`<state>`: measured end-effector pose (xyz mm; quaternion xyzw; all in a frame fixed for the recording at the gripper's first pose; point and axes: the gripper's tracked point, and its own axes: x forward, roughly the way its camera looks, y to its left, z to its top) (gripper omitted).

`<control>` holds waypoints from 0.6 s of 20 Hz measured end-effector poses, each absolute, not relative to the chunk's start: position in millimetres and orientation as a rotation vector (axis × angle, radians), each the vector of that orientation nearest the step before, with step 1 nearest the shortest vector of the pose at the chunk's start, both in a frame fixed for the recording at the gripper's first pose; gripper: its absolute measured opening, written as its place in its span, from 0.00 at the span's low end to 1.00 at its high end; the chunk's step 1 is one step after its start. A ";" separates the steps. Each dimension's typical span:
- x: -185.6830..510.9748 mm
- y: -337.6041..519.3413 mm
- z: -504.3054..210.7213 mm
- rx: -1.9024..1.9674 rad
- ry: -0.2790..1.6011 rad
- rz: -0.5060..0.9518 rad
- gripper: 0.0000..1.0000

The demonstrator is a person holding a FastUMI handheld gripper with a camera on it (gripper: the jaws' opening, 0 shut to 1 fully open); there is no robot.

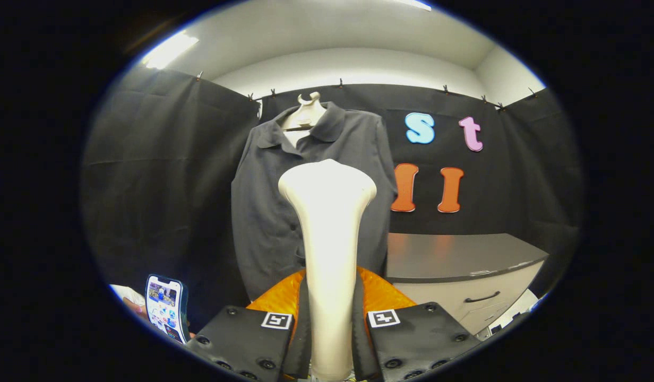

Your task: Iron the clothes twice with a garment steamer, once on the left side and once on the right side.

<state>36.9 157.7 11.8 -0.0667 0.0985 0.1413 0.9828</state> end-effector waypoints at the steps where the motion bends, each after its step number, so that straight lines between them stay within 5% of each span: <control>1: 31.0 141.2 14.9 -0.135 0.197 0.265 0.38; 12: -45.2 30.6 11.5 -0.089 0.225 0.217 0.38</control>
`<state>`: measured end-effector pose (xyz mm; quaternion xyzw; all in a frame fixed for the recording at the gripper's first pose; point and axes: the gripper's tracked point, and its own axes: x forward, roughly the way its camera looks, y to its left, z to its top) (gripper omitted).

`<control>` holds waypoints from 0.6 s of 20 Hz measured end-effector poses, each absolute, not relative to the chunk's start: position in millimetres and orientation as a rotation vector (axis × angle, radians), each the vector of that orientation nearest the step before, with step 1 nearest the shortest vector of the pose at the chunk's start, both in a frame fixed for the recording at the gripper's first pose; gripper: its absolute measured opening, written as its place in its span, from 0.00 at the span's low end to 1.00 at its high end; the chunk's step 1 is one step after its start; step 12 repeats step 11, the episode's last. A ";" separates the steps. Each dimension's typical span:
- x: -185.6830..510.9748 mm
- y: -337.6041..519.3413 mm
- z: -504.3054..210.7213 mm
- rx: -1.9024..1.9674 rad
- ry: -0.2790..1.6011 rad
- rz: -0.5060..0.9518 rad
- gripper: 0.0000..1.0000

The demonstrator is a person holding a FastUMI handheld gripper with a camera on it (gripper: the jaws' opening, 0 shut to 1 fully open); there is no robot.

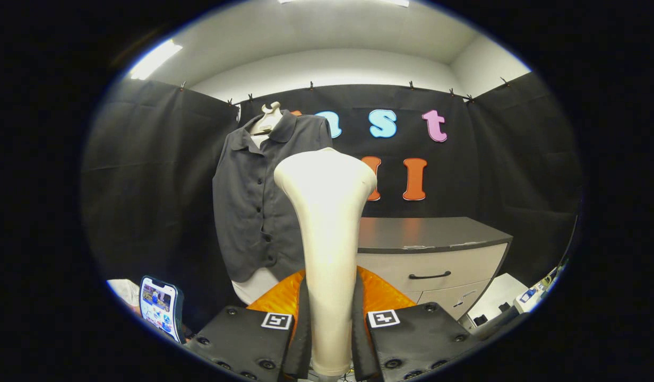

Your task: Iron the clothes twice with a garment steamer, once on the left side and once on the right side.

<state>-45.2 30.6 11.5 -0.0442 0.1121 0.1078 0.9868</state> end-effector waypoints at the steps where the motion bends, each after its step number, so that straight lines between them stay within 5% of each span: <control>1: -48.6 24.9 11.0 -0.087 0.221 0.211 0.38; 12: -92.4 -21.4 -18.4 -0.066 0.215 0.186 0.38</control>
